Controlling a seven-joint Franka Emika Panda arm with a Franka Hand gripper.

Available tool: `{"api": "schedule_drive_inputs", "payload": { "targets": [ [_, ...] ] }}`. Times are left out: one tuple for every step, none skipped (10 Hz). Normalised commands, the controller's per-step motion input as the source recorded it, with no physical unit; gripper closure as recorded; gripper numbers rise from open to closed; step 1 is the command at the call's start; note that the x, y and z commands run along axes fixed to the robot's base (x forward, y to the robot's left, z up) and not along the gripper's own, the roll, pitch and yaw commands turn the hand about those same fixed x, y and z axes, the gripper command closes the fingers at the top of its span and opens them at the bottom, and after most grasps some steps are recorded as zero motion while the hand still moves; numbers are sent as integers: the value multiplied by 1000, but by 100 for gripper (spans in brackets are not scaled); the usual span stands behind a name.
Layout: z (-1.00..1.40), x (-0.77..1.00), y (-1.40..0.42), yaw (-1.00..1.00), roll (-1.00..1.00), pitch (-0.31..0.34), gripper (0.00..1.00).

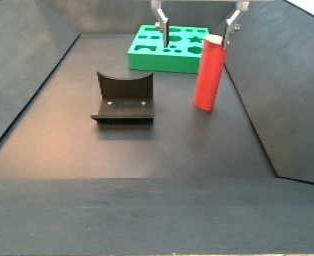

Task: Pick up the oval object. Move up. Move to above the board. Insert the oval object.
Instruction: Pick up the oval object.

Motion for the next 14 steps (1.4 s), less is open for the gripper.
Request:
{"api": "schedule_drive_inputs", "payload": {
  "targets": [
    [-11, 0, -29, -929, 0, -49, 0],
    [-14, -46, -9, -909, 0, -60, 0],
    [-40, -91, -3, -869, 13, -67, 0],
    [-46, -91, -3, -860, 17, -73, 0],
    [-54, -140, -23, -817, 27, -74, 0],
    [-74, -174, -60, -754, 43, -83, 0],
    [-174, -197, -129, -663, 87, -104, 0],
    [-531, -229, -351, -251, 207, -156, 0],
    [-389, -174, -277, -246, 153, -123, 0],
    [-206, 0, -217, -349, 74, -49, 0],
    [-49, -31, -151, -483, 21, -27, 0],
    [-11, -17, -123, -506, 23, -19, 0],
    [-57, 0, -140, -631, 34, -51, 0],
    [-26, -111, -20, -351, 43, -27, 0]
  ]
}}
